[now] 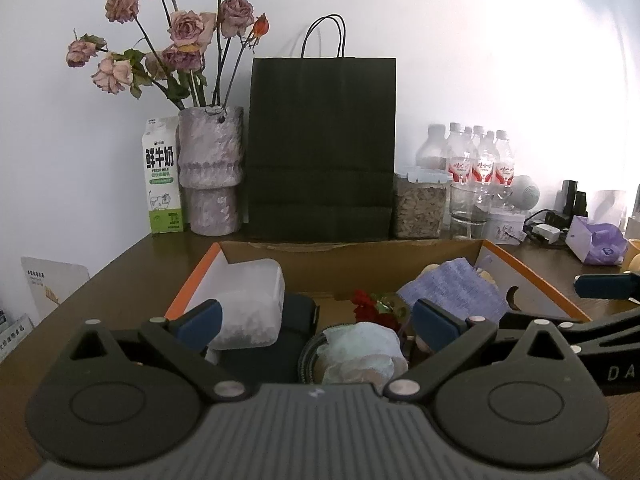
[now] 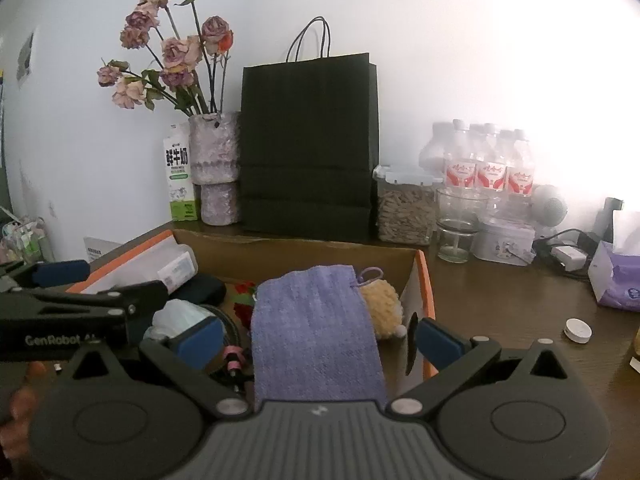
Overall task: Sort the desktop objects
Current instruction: 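Open both tools to release the bag and cap into the box, then move the left tool to the black cable bundle while the right tool approaches the crumpled tissue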
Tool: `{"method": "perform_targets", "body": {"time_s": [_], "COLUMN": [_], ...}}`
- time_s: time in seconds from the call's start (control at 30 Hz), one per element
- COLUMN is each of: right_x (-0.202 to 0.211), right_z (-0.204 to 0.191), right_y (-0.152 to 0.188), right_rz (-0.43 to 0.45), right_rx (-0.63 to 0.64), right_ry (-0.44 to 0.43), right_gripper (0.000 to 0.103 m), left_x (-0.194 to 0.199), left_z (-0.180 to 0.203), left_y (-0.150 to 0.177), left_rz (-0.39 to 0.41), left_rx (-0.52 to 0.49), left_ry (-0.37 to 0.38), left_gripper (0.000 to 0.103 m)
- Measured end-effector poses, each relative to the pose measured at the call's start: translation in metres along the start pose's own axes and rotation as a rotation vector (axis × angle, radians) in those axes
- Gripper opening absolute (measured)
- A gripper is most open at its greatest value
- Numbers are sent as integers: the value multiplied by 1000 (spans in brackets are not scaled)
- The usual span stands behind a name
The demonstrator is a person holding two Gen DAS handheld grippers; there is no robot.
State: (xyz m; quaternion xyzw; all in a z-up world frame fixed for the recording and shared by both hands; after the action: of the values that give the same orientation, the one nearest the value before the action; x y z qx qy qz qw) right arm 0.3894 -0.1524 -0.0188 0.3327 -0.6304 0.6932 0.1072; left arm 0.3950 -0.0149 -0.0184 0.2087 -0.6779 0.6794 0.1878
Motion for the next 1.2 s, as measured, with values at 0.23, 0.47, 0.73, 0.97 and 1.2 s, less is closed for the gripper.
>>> {"method": "perform_targets", "body": {"time_s": [0.23, 0.47, 0.73, 0.97, 1.2], "right_x": [15, 38, 51, 74, 93], "right_z": [-7, -15, -29, -48, -52], "right_y": [-2, -5, 5, 20, 39], "right_rz": [35, 82, 41, 36, 17], "right_rx": [34, 46, -19, -5, -12], "right_ry": [42, 52, -31, -36, -16], "right_gripper": [103, 103, 103, 103, 103], "left_x": [3, 16, 46, 81, 109], "left_z": [-2, -5, -18, -38, -58], "left_y": [3, 0, 2, 16, 30], "left_rz": [-12, 27, 41, 47, 45], "left_rx": [19, 47, 49, 61, 79], "left_ry": [-1, -17, -37, -43, -53], "left_gripper": [103, 103, 103, 103, 103]}}
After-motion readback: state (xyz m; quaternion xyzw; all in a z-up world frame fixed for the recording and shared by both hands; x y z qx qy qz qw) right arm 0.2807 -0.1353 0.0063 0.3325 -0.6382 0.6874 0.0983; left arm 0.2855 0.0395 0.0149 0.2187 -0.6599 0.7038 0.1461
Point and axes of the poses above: each gripper's, at about its wrist camera, not at the fingertips, and x roughly against the way its jaws point, z to its right, y to its underside, the point moved 8 cm from there along -x, roughly the way its jaws point, and after that the axes turned 12 degrees about -z, right-handed, at the moved point
